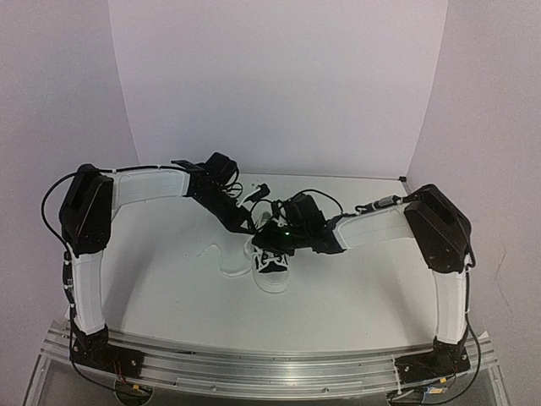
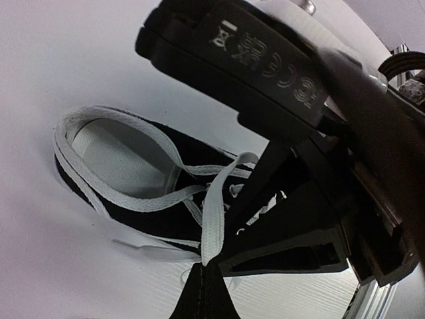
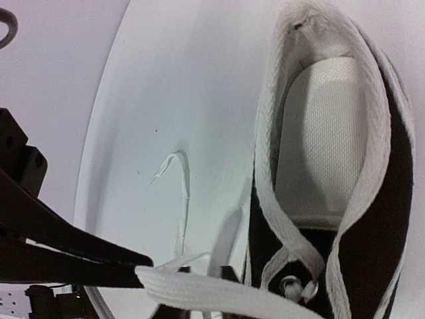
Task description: Tie the shoes
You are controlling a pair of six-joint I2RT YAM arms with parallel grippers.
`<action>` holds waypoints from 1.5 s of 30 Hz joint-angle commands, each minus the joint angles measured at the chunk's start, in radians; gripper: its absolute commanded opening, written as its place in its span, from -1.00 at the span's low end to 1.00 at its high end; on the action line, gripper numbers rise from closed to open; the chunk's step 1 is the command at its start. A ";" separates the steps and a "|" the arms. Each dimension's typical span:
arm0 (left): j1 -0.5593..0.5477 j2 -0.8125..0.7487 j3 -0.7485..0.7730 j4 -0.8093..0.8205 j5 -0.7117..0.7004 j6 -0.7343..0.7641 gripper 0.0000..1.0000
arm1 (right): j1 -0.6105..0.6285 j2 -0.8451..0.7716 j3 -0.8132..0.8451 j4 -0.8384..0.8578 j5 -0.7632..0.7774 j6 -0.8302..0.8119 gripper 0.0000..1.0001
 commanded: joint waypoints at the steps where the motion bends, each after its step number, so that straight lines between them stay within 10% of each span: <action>1: -0.003 -0.017 -0.017 0.024 0.037 -0.027 -1.00 | -0.006 0.022 0.042 0.018 0.020 -0.011 -0.44; 32: -0.148 0.072 -0.021 0.046 0.075 -0.080 -0.94 | -0.065 -0.539 -0.320 -0.226 0.319 0.066 -0.33; 41: -0.147 -0.020 0.074 -0.091 0.035 0.146 0.83 | -0.096 -0.477 -0.256 -0.225 0.233 -0.039 -0.18; 45: -0.145 -0.091 0.068 -0.134 0.040 0.248 0.99 | -0.120 -0.452 -0.194 -0.225 0.159 -0.144 -0.17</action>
